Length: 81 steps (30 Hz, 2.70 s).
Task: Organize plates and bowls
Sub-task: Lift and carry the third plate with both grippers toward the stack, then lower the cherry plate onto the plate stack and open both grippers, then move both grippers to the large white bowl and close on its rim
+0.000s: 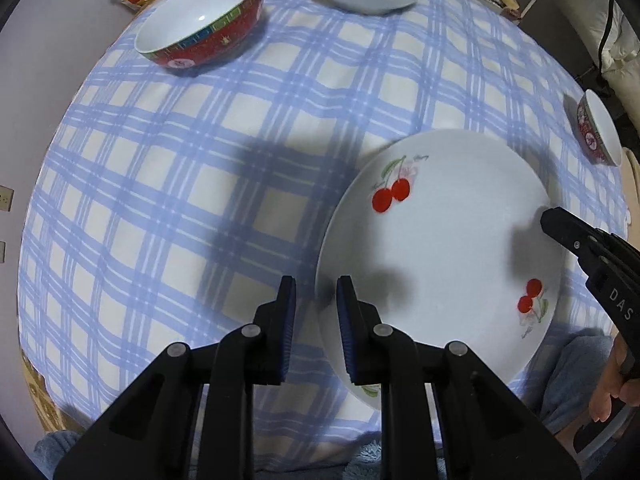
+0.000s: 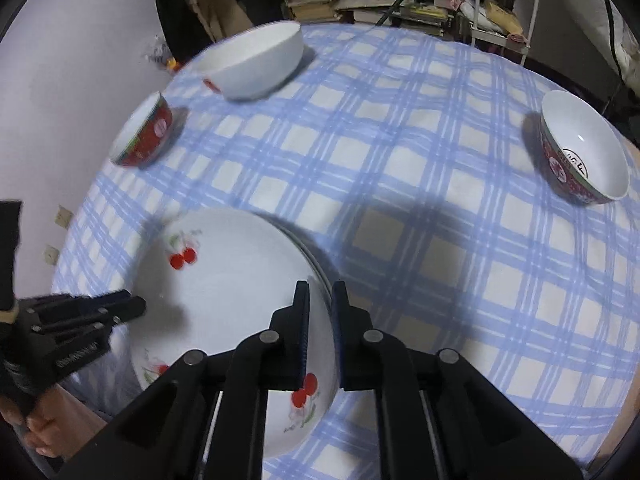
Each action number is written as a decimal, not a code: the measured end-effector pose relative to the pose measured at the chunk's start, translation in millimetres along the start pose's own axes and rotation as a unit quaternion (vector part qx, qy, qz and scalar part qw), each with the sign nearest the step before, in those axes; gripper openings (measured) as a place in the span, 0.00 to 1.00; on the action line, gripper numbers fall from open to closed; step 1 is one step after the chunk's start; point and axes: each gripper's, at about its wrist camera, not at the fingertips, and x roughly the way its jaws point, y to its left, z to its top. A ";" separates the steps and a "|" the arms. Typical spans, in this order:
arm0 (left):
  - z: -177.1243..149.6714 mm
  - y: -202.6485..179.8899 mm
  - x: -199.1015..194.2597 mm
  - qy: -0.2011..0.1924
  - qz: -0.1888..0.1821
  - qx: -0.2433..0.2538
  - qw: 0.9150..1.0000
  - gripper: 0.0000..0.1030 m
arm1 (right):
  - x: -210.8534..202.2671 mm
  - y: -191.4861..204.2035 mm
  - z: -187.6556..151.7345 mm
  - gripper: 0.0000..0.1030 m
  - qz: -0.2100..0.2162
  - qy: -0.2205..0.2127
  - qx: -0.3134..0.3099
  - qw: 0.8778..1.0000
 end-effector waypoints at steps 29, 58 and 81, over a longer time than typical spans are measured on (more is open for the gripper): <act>-6.1 -9.0 -9.4 -0.025 0.036 0.012 0.999 0.22 | 4.4 -6.8 -0.9 0.15 0.010 0.016 0.022 1.000; 92.6 35.1 -84.4 -0.153 0.057 -0.031 0.986 0.73 | -36.2 -11.3 95.2 0.82 -0.014 -0.083 0.008 0.996; 259.9 40.7 -23.4 -0.106 0.005 -0.040 0.994 0.75 | 38.3 18.8 218.4 0.92 -0.011 -0.079 -0.017 0.997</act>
